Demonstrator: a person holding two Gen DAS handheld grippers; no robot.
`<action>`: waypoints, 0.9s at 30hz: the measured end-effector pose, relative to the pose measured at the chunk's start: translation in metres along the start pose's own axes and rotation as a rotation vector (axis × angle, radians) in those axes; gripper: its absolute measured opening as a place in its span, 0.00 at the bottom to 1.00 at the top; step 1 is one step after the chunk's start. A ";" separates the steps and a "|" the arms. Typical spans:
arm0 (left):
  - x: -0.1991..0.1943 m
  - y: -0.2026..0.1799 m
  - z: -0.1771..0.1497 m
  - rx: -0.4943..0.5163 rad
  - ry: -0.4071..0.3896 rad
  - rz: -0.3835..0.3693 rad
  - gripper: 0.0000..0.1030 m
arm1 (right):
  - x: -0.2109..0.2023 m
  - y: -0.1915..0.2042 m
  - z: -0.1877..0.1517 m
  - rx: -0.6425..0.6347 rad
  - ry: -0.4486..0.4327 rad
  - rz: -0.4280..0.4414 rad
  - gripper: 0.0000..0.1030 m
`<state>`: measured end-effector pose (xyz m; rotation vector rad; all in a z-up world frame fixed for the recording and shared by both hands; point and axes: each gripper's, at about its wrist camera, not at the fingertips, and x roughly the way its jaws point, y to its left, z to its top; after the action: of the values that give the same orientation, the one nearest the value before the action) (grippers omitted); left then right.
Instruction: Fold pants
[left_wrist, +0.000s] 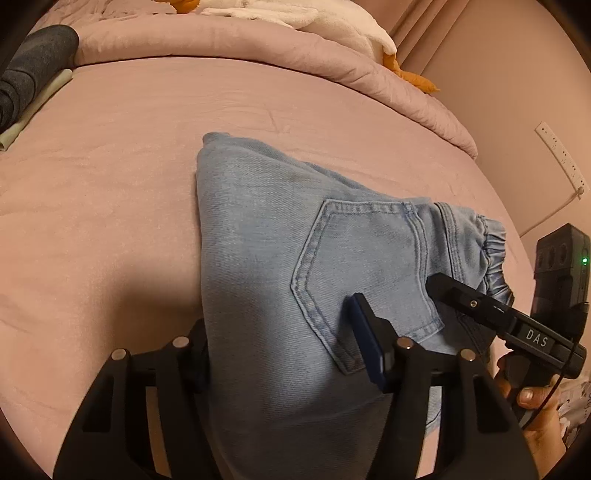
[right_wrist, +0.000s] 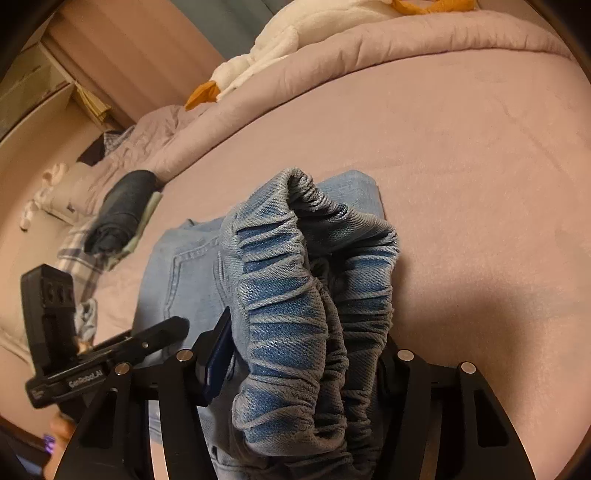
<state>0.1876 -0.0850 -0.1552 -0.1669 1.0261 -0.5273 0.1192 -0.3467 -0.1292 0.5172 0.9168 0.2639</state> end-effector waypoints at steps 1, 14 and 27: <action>0.000 -0.001 0.001 0.001 0.002 0.006 0.58 | 0.000 0.001 0.000 -0.006 -0.001 -0.015 0.59; -0.011 -0.013 -0.004 0.006 -0.049 0.107 0.38 | -0.011 0.048 -0.009 -0.193 -0.095 -0.224 0.45; -0.048 -0.027 -0.023 0.042 -0.100 0.170 0.29 | -0.040 0.095 -0.030 -0.333 -0.178 -0.231 0.43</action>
<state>0.1396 -0.0821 -0.1200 -0.0667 0.9219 -0.3820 0.0713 -0.2739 -0.0665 0.1222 0.7319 0.1531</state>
